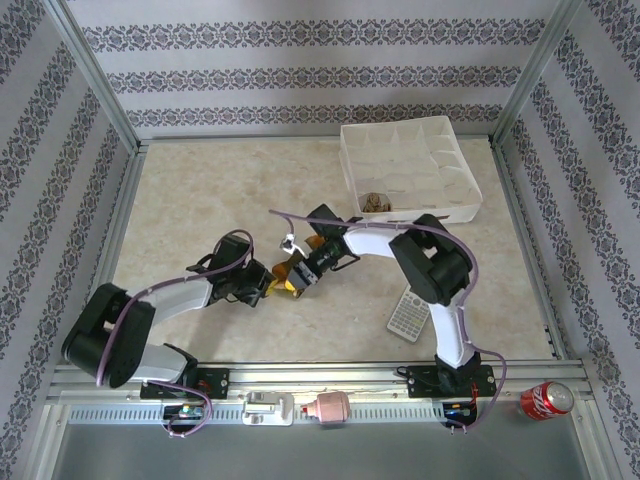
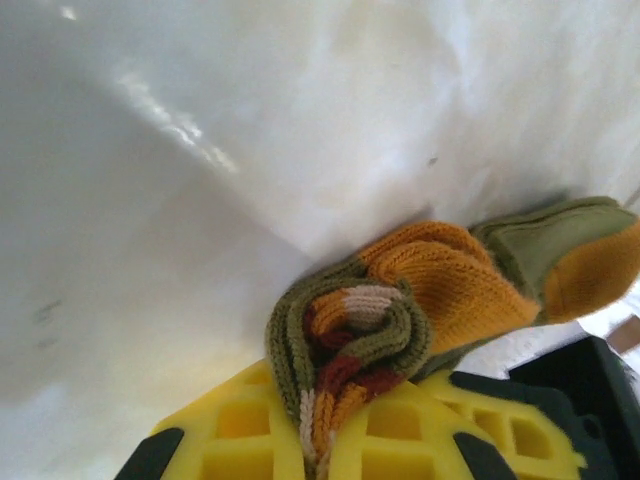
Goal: Roll the socks
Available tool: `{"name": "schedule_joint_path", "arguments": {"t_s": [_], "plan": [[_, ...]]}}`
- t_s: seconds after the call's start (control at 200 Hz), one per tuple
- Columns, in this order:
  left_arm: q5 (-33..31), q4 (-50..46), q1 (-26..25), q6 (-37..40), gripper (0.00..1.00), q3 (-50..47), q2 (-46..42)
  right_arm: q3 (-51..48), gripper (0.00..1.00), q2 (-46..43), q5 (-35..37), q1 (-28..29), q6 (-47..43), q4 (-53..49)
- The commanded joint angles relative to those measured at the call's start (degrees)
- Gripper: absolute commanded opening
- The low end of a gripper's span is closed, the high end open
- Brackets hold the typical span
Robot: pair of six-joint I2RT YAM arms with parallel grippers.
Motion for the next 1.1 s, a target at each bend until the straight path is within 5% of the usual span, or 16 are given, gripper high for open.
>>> {"name": "schedule_joint_path", "arguments": {"t_s": [0.0,0.12,0.295,0.535,0.679,0.909,1.044,1.094], "plan": [[-4.24,-18.42,-1.89,-3.30,0.00,0.62,-2.81,-9.86,0.34,-12.01,15.70,2.43,-6.45,10.52],[-6.16,-23.56,-4.22,-6.70,0.00,2.75,-1.96,-27.99,0.64,-27.44,33.86,8.92,-9.52,34.36],[-7.91,-25.86,-6.58,-10.85,0.00,5.04,0.01,-30.85,0.66,-29.23,53.86,21.68,-19.69,31.93],[-7.42,-26.62,-6.62,-9.67,0.00,7.17,2.56,-24.66,0.65,-19.79,67.85,30.85,-29.56,31.84],[-7.19,-26.26,-6.66,-9.70,0.00,7.24,2.82,-22.20,0.56,-14.86,71.30,32.79,-34.10,31.14],[-7.29,-25.82,-6.62,-9.91,0.00,6.92,1.81,-19.65,0.10,-10.21,73.84,33.19,-33.66,26.42],[-7.51,-25.68,-6.55,-10.24,0.00,6.52,-0.64,-19.17,0.00,-9.45,73.01,32.04,-30.03,21.98],[-7.61,-25.64,-6.49,-10.01,0.17,6.64,-2.11,-19.30,0.00,-9.88,70.42,31.14,-27.73,19.56]]}}
